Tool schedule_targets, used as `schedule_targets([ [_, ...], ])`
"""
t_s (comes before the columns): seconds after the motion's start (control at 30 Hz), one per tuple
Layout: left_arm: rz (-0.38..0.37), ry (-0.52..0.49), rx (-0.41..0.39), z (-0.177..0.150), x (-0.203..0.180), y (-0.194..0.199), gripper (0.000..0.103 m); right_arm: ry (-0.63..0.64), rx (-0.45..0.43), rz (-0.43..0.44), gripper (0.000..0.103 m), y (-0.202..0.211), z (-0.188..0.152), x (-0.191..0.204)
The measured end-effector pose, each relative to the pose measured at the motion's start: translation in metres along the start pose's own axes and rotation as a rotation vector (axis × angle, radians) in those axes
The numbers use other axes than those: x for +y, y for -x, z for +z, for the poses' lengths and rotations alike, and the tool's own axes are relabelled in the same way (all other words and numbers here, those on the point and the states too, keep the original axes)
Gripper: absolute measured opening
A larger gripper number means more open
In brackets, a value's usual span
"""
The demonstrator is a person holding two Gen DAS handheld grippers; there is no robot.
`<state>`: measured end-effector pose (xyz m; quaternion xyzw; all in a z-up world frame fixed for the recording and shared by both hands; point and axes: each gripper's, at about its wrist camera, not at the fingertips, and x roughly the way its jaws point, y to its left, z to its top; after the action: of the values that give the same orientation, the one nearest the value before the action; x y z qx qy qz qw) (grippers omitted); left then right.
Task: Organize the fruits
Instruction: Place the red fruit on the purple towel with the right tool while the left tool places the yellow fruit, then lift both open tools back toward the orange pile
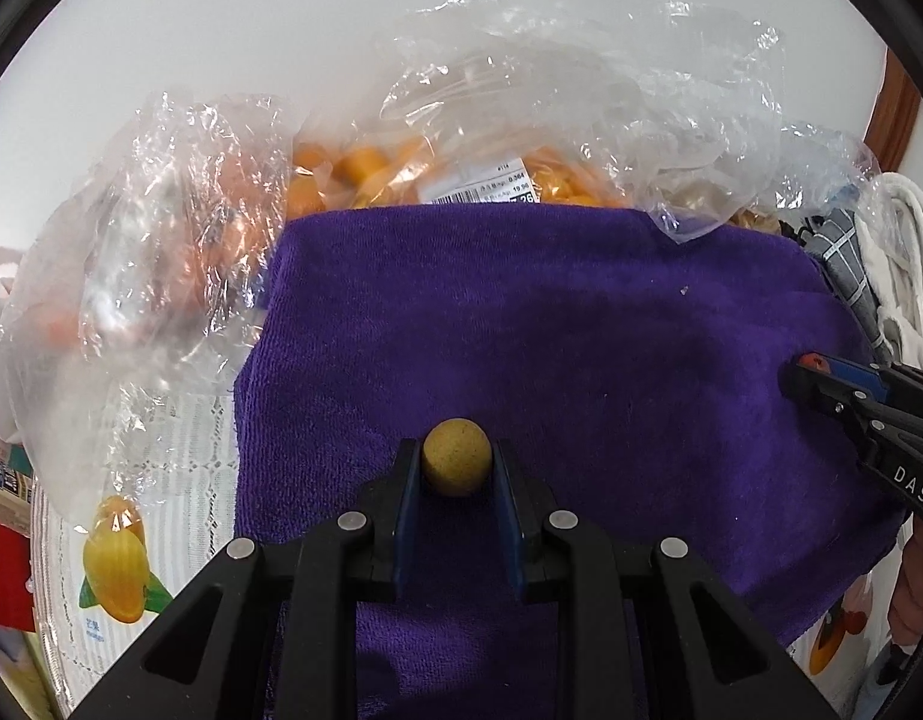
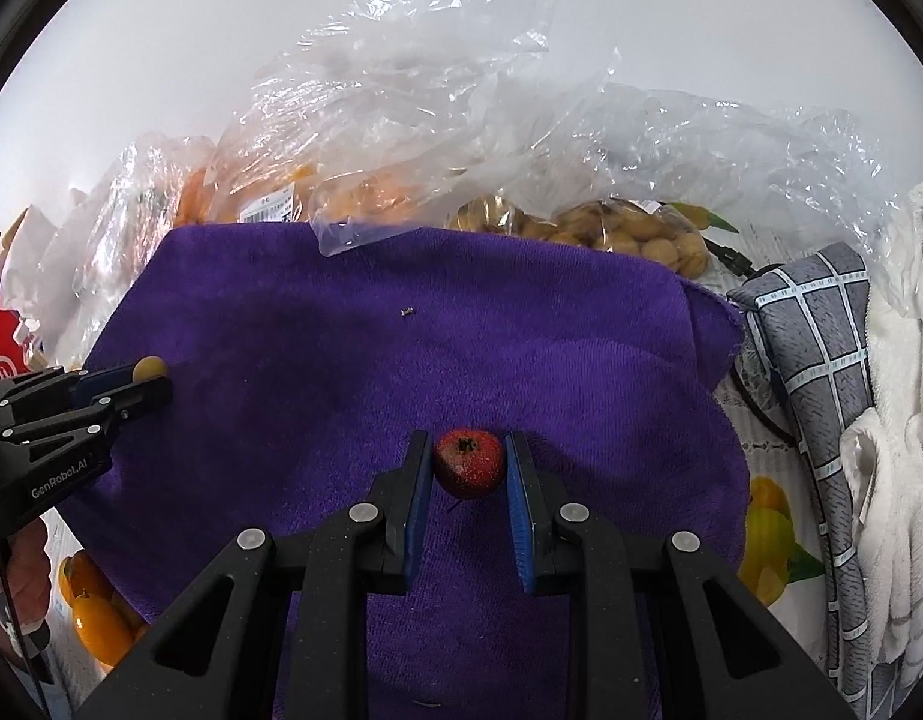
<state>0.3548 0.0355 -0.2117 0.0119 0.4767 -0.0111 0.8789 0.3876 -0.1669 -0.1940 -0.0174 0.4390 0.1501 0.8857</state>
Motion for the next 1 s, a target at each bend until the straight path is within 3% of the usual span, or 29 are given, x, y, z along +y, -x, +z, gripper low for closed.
schedule_targets([
  [0.2,0.004,-0.012,0.002,0.001,-0.004,-0.006,0.023,-0.002,0.010,-0.001,0.027,-0.002,0.001,0.000],
  [0.4,0.001,-0.011,0.007,0.000,-0.003,-0.005,0.023,0.016,0.005,-0.005,0.045,0.000,0.000,0.006],
  [0.53,-0.030,0.005,0.005,0.003,-0.003,-0.001,0.034,0.021,-0.029,0.003,0.052,0.009,0.002,0.010],
  [0.7,-0.042,0.019,-0.031,0.008,-0.003,0.014,0.034,-0.012,-0.064,0.024,0.053,0.022,0.003,0.007],
  [0.83,-0.011,0.026,-0.060,0.011,-0.001,0.025,0.034,-0.036,-0.108,0.049,0.053,0.036,0.006,0.006],
  [1.0,0.017,0.059,-0.104,0.016,0.004,0.041,0.042,-0.044,-0.157,0.024,0.053,0.059,0.006,0.007],
])
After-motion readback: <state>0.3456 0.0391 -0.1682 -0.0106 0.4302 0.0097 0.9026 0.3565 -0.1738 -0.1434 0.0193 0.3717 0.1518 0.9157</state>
